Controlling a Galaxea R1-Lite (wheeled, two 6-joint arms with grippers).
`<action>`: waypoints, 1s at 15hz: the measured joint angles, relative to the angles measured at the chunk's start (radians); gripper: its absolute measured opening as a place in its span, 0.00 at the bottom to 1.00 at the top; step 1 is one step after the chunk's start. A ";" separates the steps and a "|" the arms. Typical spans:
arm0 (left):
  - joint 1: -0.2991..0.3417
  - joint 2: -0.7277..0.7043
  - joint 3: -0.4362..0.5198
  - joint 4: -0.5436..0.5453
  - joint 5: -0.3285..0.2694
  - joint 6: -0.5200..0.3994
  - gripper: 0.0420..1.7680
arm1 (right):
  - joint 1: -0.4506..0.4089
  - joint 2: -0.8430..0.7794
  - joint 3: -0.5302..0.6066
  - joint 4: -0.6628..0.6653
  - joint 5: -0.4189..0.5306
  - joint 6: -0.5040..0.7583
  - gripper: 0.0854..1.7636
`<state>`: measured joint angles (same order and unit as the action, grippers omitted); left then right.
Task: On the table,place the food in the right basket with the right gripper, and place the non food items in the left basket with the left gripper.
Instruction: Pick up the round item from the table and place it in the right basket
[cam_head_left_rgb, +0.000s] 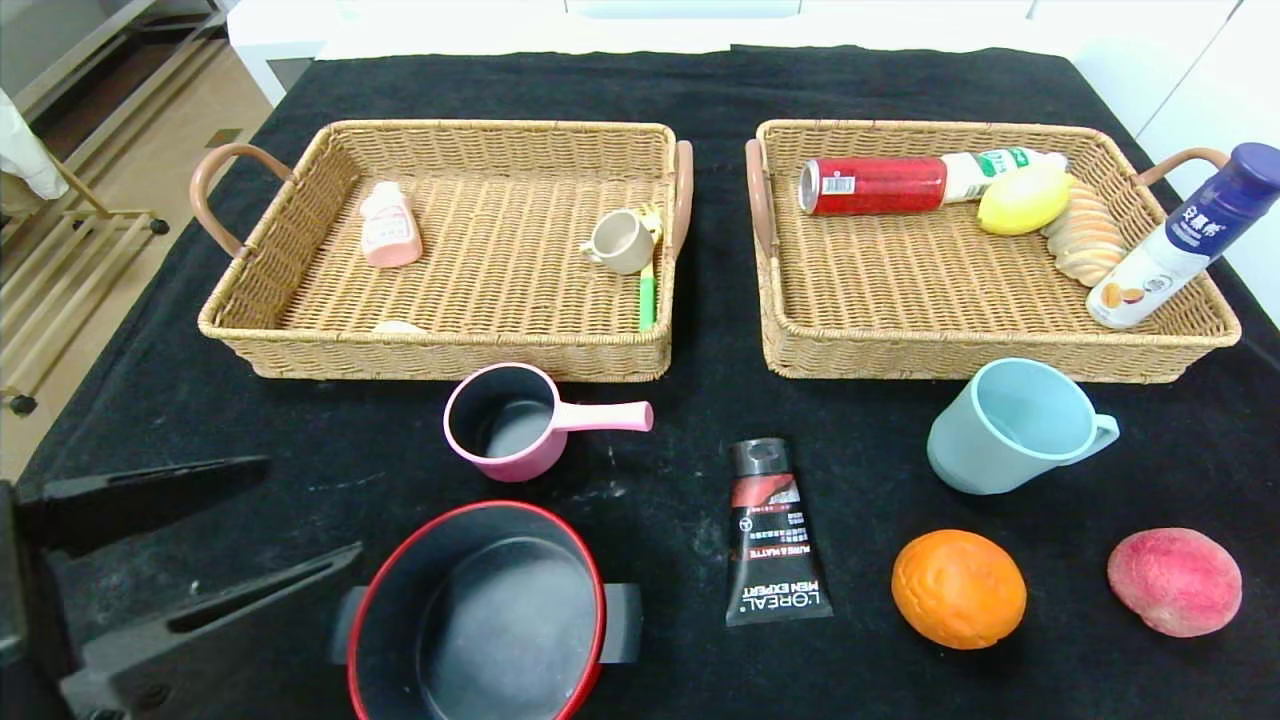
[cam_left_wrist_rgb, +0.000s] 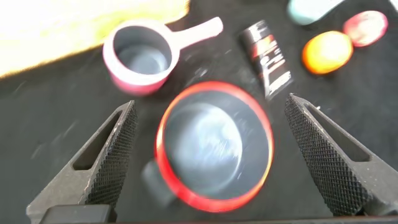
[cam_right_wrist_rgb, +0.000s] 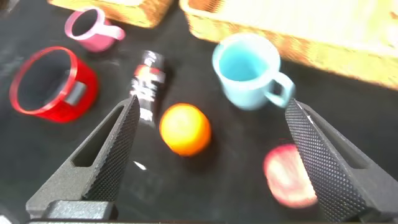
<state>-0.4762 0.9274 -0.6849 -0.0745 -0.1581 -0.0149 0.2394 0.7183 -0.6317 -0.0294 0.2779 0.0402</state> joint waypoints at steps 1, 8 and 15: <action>-0.019 0.043 -0.033 -0.023 -0.002 0.002 0.97 | 0.027 0.038 -0.008 -0.030 -0.012 0.001 0.97; -0.084 0.183 -0.117 -0.046 0.001 -0.009 0.97 | 0.178 0.208 -0.026 -0.136 -0.197 0.001 0.97; -0.050 0.185 -0.078 -0.114 -0.004 -0.004 0.97 | 0.182 0.227 -0.025 -0.132 -0.223 0.001 0.97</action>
<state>-0.5262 1.1121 -0.7630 -0.1889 -0.1619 -0.0191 0.4217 0.9449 -0.6566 -0.1615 0.0553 0.0409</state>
